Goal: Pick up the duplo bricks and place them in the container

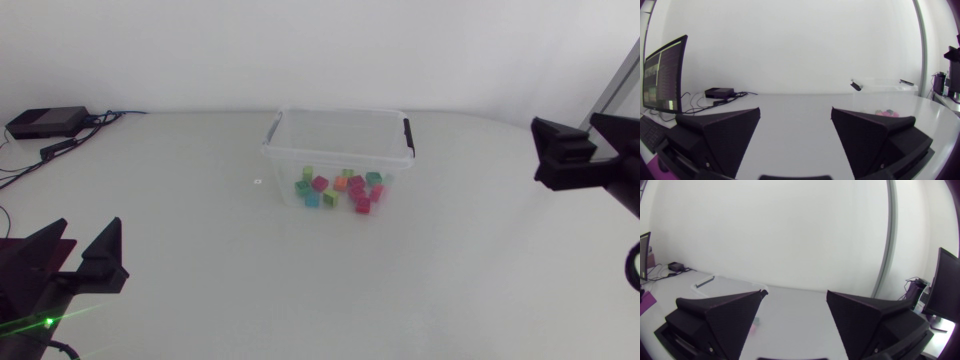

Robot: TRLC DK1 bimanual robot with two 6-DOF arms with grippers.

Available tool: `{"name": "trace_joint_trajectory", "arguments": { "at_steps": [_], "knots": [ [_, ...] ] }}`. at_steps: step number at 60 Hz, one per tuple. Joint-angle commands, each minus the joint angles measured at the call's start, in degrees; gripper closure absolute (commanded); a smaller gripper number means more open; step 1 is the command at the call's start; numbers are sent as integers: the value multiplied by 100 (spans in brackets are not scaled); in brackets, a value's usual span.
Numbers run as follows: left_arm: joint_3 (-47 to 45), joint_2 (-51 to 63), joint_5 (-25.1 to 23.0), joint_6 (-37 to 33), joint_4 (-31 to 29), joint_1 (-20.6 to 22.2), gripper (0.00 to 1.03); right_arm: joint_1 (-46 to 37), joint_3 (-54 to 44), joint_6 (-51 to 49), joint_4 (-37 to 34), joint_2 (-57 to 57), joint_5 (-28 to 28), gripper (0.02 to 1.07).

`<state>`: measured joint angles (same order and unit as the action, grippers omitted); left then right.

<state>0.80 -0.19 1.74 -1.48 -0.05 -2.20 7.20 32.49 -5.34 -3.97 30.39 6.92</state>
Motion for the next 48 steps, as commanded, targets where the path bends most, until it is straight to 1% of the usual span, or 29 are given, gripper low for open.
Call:
{"name": "trace_joint_trajectory", "arguments": {
  "at_steps": [1,12,16,46,48],
  "knots": [
    [-53,-43,-16,68,-56,-35,4,-175,-357,-142,-245,-578,38,13],
    [-59,-31,-46,84,-44,14,4,-302,-969,-25,-163,-1170,-104,12],
    [-61,-26,-60,90,-39,36,4,-346,-1206,33,-105,-1364,-165,10],
    [-76,9,-149,135,-4,180,4,-640,-2814,428,290,-2682,-580,9],
    [-77,12,-156,139,-1,191,4,-662,-2934,457,319,-2781,-611,7]
  ]
}}
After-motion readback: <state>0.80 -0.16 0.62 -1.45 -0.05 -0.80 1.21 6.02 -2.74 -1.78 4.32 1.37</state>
